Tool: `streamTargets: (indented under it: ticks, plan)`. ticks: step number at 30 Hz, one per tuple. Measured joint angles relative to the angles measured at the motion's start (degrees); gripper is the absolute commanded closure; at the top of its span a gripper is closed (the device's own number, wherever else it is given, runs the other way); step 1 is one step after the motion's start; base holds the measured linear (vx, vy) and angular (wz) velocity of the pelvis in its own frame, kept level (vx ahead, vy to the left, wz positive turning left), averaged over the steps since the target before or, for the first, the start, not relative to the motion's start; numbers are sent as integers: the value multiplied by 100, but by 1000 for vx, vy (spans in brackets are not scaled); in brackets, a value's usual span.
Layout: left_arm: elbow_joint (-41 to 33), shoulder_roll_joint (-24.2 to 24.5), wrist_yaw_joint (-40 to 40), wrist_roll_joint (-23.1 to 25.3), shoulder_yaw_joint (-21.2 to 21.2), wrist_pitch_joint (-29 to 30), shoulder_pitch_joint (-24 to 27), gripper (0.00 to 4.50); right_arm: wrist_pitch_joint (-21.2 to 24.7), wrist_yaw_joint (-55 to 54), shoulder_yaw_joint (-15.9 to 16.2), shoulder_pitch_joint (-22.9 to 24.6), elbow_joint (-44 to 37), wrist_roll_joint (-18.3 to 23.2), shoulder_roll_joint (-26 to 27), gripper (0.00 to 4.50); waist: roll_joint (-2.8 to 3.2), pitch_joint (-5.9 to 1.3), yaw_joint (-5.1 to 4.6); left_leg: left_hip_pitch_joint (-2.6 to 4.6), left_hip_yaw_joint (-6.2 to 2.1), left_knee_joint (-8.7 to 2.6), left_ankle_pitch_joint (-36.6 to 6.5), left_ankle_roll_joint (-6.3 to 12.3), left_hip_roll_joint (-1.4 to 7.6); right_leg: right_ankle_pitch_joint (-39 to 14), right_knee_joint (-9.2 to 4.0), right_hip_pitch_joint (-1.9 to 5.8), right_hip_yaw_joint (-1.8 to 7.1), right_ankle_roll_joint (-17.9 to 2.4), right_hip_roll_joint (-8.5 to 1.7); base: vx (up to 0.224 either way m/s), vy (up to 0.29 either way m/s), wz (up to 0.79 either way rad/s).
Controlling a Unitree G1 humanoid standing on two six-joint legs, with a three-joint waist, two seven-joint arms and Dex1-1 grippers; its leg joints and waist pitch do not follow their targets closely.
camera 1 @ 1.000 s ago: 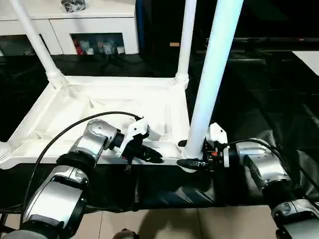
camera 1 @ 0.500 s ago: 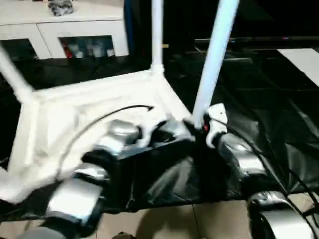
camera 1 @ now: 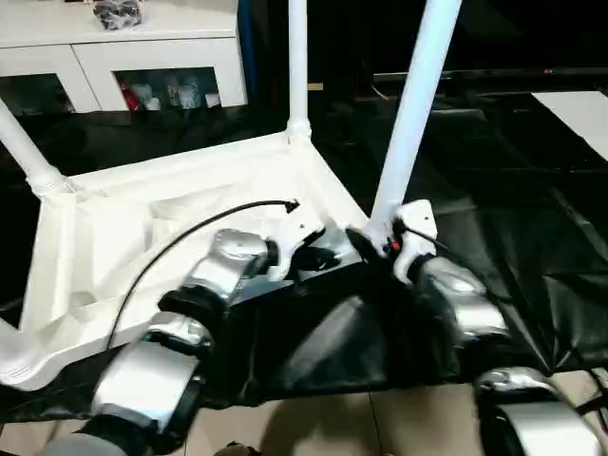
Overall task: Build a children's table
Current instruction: Rotate leg to tighten
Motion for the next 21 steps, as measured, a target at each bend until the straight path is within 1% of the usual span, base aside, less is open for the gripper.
streamTargets:
  ticks: [4,5,7,10,14,17,19,20,21]
  plan:
    - [0,182,-509,-23,-30,-151,13,450,38,857,175,116,-218,50,-253,39,0,1,75,-5,0,-1,0,0,5,-8,1,-5,-6,9,2,0,0,0]
    - [1,252,-704,-35,-52,-200,16,450,60,1223,270,175,-322,100,-377,39,-1,1,101,-6,1,0,-1,1,5,-10,0,-5,-6,8,2,0,0,0]
    - [1,401,-1065,-63,-109,-244,16,450,107,1783,435,180,-409,125,-513,39,-2,2,114,-8,1,1,-1,1,5,-9,0,-5,-6,8,1,0,0,0]
    - [5,549,-1484,-63,-131,-259,17,450,139,2394,597,169,-441,126,-661,39,-3,3,135,-10,2,7,-1,1,4,-9,1,-2,-6,7,-2,0,0,0]
    - [6,630,-1891,-78,-164,-259,22,450,187,3063,823,134,-545,98,-883,39,-7,5,146,-11,3,13,-1,2,3,-8,1,1,-5,6,-6,0,0,0]
    - [6,670,-2066,-122,-167,-259,54,450,280,3308,867,132,-609,104,-924,72,-7,5,149,-10,2,13,-1,1,4,-8,5,1,-7,6,-5,0,0,0]
    - [5,702,-2199,-167,-169,-259,85,450,337,3461,930,112,-638,112,-982,76,-7,5,155,-10,2,13,-1,1,4,-8,5,1,-8,6,-5,0,0,0]
    - [4,712,-2240,-178,-168,-259,94,450,350,3521,948,105,-642,113,-997,97,-8,5,159,-10,2,13,-1,2,4,-8,6,1,-8,6,-5,0,0,0]
    - [4,726,-2268,-180,-168,-259,101,450,364,3569,960,104,-648,117,-1003,108,-7,5,163,-10,2,13,-1,2,4,-8,6,1,-7,6,-5,0,0,0]
